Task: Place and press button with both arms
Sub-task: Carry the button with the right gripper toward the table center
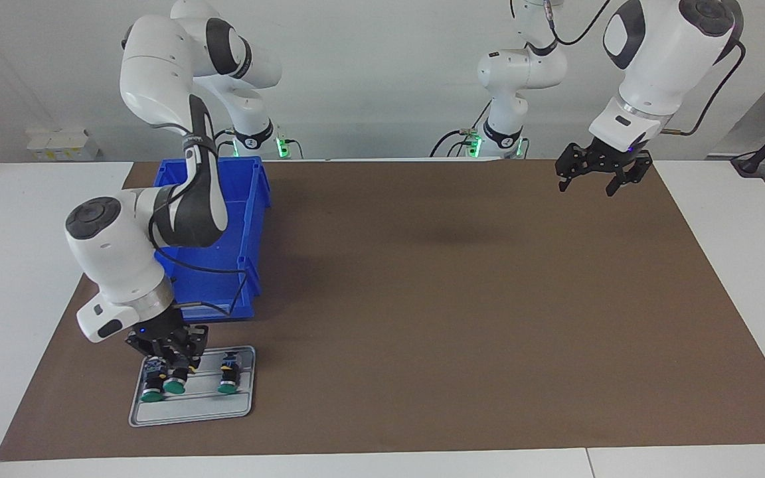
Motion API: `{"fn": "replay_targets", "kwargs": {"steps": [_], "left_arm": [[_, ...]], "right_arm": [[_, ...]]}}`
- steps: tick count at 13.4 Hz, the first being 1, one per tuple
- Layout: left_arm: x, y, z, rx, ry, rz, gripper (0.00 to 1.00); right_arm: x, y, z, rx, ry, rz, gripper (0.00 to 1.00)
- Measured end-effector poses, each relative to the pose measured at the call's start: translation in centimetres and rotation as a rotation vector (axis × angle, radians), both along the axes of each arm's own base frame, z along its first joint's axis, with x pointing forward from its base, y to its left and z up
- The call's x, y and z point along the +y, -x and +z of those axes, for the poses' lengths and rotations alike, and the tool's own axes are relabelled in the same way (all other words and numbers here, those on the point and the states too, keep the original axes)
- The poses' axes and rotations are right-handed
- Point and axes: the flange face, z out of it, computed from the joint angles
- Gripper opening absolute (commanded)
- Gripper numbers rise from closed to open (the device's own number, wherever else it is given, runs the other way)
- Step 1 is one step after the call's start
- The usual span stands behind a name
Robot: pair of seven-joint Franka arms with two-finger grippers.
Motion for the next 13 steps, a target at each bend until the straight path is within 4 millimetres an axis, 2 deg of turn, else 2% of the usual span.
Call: {"fn": "replay_targets", "kwargs": {"steps": [3, 7, 10, 13], "left_arm": [[0.0, 0.0, 0.0, 0.0, 0.0, 0.0, 1.0], [0.0, 0.0, 0.0, 0.0, 0.0, 0.0, 1.0], [0.0, 0.0, 0.0, 0.0, 0.0, 0.0, 1.0], [0.0, 0.0, 0.0, 0.0, 0.0, 0.0, 1.0]], "right_arm": [[6.8, 1.6, 1.7, 0.037, -0.081, -0.266, 0.0], [17.4, 3.9, 1.9, 0.067, -0.171, -0.609, 0.0], [26.3, 7.1, 1.9, 0.066, -0.209, -0.816, 0.0], [33.2, 10.5, 2.0, 0.057, -0.237, -0.94, 0.0]]}}
